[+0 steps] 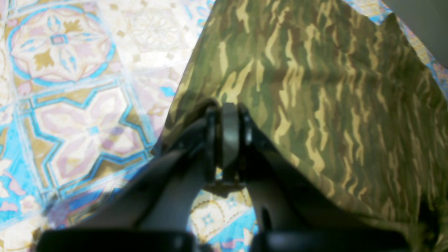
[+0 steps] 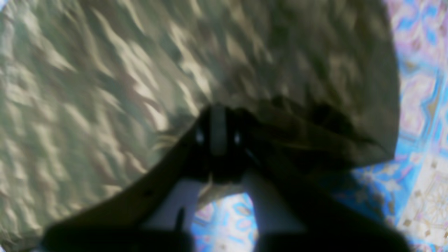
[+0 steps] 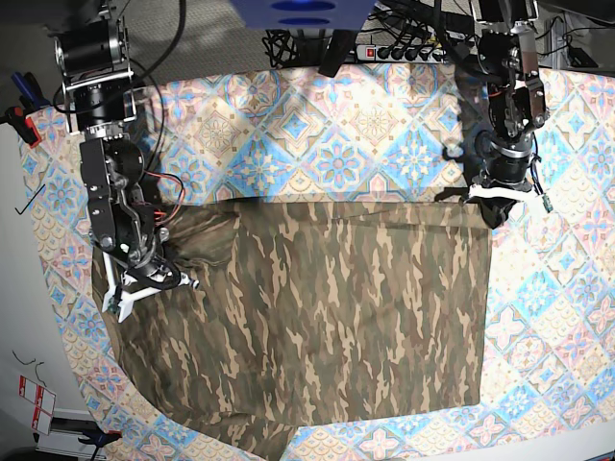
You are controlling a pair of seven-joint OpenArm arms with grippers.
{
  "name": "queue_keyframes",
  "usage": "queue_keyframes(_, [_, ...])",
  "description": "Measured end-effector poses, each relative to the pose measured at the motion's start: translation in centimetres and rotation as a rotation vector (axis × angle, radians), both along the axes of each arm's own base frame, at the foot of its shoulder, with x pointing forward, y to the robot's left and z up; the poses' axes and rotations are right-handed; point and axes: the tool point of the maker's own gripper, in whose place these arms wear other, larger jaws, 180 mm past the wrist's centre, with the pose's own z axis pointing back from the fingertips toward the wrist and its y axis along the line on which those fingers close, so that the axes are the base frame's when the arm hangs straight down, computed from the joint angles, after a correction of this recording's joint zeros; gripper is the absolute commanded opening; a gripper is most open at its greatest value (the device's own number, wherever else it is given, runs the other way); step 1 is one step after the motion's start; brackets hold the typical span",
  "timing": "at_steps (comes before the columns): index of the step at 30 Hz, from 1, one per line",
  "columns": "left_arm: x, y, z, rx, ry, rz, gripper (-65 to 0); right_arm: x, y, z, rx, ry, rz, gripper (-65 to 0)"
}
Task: Fold the T-shirt properly
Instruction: 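Lift the shirt with both grippers and drag it toward the robot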
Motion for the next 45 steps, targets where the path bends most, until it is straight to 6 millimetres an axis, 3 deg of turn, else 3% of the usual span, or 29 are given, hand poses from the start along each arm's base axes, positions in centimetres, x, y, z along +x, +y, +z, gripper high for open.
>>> queue_keyframes(4, [0.6,0.0,0.5,0.001,-0.018,0.001,-65.0,0.8,-1.7,-0.5,-0.058,-0.018,-0.014,-65.0])
queue_keyframes(9, [1.0,0.1,0.6,0.001,-0.022,0.0,-65.0,2.2,-1.3,-0.3,-0.057,-0.035,0.036,-65.0])
queue_keyframes(14, [0.9,0.4,0.1,0.067,0.004,-0.016,-65.0,2.4,-1.5,-0.3,-0.062,-0.033,0.045,-65.0])
queue_keyframes(17, [1.1,0.3,0.1,0.065,0.004,-0.017,-65.0,3.4,-0.9,0.6,-0.072,-0.053,0.072,-65.0])
queue_keyframes(21, [2.0,0.7,0.4,0.065,-0.016,-0.005,-65.0,5.1,1.4,1.7,-0.092,-0.085,0.152,-65.0])
queue_keyframes(23, [2.0,0.7,-0.3,0.061,0.003,-0.003,-65.0,5.4,1.7,1.3,-0.099,-0.07,0.163,-65.0])
queue_keyframes(27, [1.8,1.1,-2.0,0.088,0.06,0.0,-65.0,5.8,0.4,0.1,-0.153,-0.058,0.151,-65.0])
queue_keyframes(41, [3.8,0.7,-1.0,0.102,0.021,-0.003,-65.0,8.4,0.6,-0.8,-0.305,-0.079,0.237,-65.0])
queue_keyframes(45, [3.9,0.5,-1.6,0.092,0.055,-0.014,-65.0,8.9,0.5,-0.9,-0.33,-0.071,0.25,-65.0])
